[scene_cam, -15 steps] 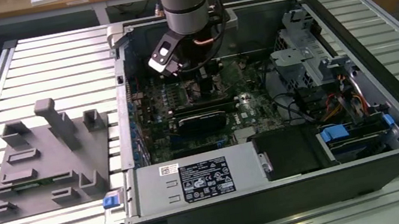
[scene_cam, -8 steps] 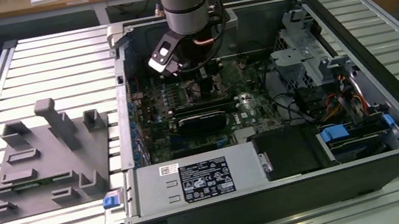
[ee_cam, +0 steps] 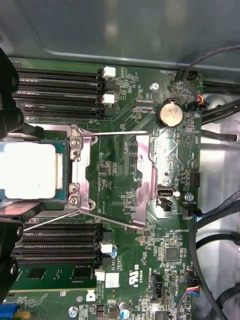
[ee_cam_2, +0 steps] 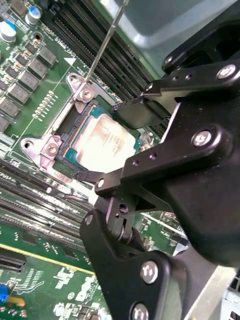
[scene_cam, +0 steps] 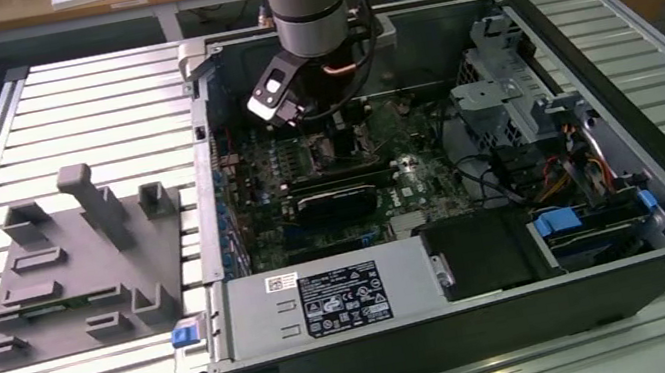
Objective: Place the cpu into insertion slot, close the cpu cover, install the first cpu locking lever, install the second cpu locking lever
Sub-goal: 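Place the cpu into insertion slot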
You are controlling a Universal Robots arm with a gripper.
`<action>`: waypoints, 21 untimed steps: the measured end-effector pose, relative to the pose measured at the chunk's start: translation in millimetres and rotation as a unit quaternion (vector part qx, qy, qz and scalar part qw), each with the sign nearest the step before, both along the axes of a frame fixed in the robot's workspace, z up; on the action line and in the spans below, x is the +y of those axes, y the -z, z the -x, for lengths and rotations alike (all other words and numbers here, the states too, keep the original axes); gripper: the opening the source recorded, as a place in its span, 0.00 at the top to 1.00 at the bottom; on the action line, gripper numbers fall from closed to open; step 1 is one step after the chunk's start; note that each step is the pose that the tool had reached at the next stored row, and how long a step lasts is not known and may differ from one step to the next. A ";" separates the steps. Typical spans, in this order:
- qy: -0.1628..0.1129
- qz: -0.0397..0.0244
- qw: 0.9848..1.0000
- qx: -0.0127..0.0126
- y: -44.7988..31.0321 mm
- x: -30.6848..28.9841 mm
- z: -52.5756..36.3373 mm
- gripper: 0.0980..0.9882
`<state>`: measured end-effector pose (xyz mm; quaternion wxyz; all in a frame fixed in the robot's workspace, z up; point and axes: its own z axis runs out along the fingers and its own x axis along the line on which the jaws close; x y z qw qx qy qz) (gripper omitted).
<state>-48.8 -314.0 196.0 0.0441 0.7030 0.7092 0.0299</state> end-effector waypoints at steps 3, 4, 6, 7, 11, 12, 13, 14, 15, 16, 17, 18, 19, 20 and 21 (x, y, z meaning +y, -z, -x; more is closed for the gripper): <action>0.000 0.000 1.000 0.000 -5.1 0.0 -0.2 0.43; 0.000 -0.001 1.000 0.002 -6.7 0.0 -0.8 0.43; 0.000 -0.002 1.000 0.008 -7.1 0.0 -2.7 0.44; 0.000 -0.002 1.000 0.011 -7.2 -0.1 -3.7 0.52; 0.000 -0.016 1.000 0.020 -7.6 -1.0 -5.9 0.71; 0.000 -0.019 1.000 0.021 -7.7 -1.1 -6.4 0.78; 0.000 -0.020 1.000 0.023 -7.6 -1.2 -7.1 0.78; 0.000 -0.020 0.999 0.025 -7.7 -1.3 -7.8 0.85; 0.000 -0.021 0.999 0.026 -7.8 -1.5 -8.4 0.91; 0.000 -0.021 0.999 0.028 -8.0 -1.7 -8.9 0.98; 0.000 -0.021 0.999 0.029 -8.2 -1.7 -9.3 0.98; 0.000 -0.021 0.999 0.030 -8.6 -1.8 -9.4 0.99; 0.000 -0.021 0.999 0.031 -9.2 -1.9 -9.4 0.99; 0.000 -0.022 0.999 0.031 -9.7 -1.9 -9.4 0.99; 0.000 -0.022 0.999 0.031 -10.3 -1.8 -9.5 0.99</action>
